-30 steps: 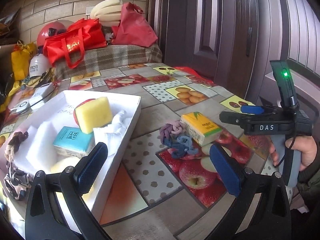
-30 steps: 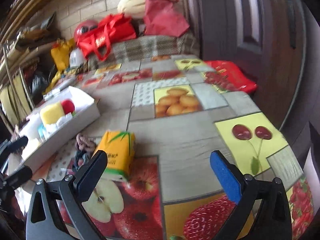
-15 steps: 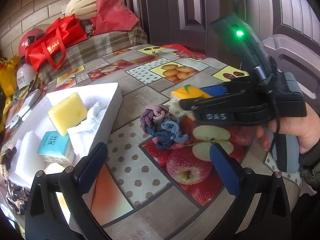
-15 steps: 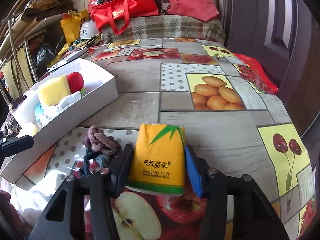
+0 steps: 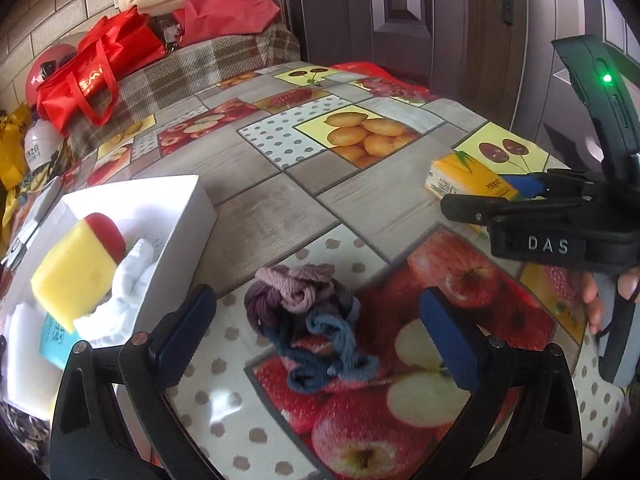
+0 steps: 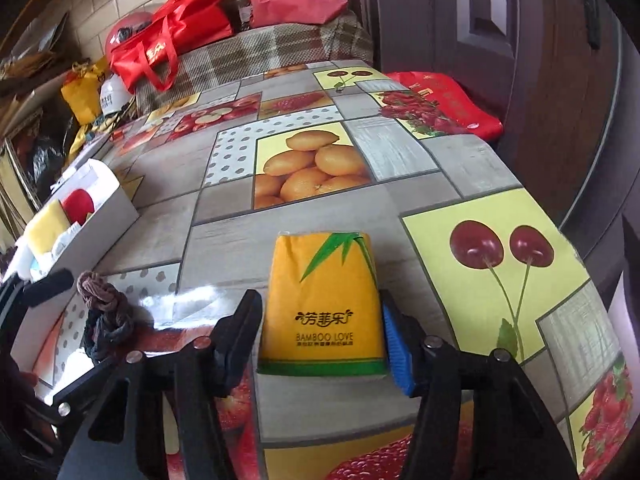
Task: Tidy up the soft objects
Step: 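Grasp the colored hair ties with the left gripper while the right grasps the yellow tissue pack, then carry the hair ties and yellow tissue pack over the white box with both grippers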
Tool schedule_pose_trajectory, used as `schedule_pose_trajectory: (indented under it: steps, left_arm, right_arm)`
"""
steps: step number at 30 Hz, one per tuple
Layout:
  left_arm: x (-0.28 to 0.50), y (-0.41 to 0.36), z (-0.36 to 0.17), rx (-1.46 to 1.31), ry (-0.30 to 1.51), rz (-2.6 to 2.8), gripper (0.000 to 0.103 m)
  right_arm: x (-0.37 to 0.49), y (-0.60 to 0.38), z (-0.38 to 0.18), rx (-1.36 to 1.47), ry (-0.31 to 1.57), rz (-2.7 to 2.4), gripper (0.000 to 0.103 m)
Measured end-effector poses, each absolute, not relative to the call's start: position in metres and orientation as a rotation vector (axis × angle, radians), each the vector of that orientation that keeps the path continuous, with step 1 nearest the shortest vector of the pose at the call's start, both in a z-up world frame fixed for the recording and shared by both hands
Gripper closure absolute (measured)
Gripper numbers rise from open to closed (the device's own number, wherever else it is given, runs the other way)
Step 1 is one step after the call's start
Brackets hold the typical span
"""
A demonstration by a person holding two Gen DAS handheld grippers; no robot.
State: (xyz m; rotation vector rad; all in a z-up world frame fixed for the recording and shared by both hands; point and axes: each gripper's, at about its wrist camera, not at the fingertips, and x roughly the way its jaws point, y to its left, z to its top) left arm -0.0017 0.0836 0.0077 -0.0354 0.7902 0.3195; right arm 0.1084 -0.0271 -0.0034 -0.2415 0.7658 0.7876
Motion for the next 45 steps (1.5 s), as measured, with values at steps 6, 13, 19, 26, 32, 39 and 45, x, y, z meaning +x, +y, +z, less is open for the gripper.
schedule_pose_trajectory:
  steps: [6, 13, 19, 26, 32, 39, 45]
  left_arm:
    - [0.008, 0.092, -0.002, -0.071, 0.861, 0.299, 0.017]
    - [0.008, 0.098, -0.002, -0.134, 0.85, 0.258, 0.051]
    - [0.003, 0.086, 0.005, -0.082, 0.806, 0.215, 0.073]
    - [-0.019, 0.067, 0.024, 0.013, 0.647, 0.231, 0.073]
    - [-0.046, 0.057, 0.039, 0.063, 0.484, 0.258, 0.073]
    - [-0.062, 0.064, 0.049, 0.02, 0.401, 0.282, 0.073]
    - [-0.072, 0.065, 0.051, -0.007, 0.389, 0.279, 0.073]
  right_arm:
    - [0.109, -0.02, -0.007, -0.277, 0.773, 0.806, 0.039]
    - [0.105, -0.008, -0.009, -0.352, 0.753, 0.807, 0.039]
    - [0.102, -0.009, -0.008, -0.34, 0.743, 0.85, 0.052]
    - [0.101, -0.024, 0.002, -0.238, 0.701, 0.875, 0.053]
    - [0.087, -0.042, 0.016, -0.166, 0.566, 0.856, 0.053]
    - [0.076, -0.057, 0.03, -0.102, 0.426, 0.814, 0.053]
    - [0.071, -0.047, 0.031, -0.135, 0.413, 0.826, 0.053]
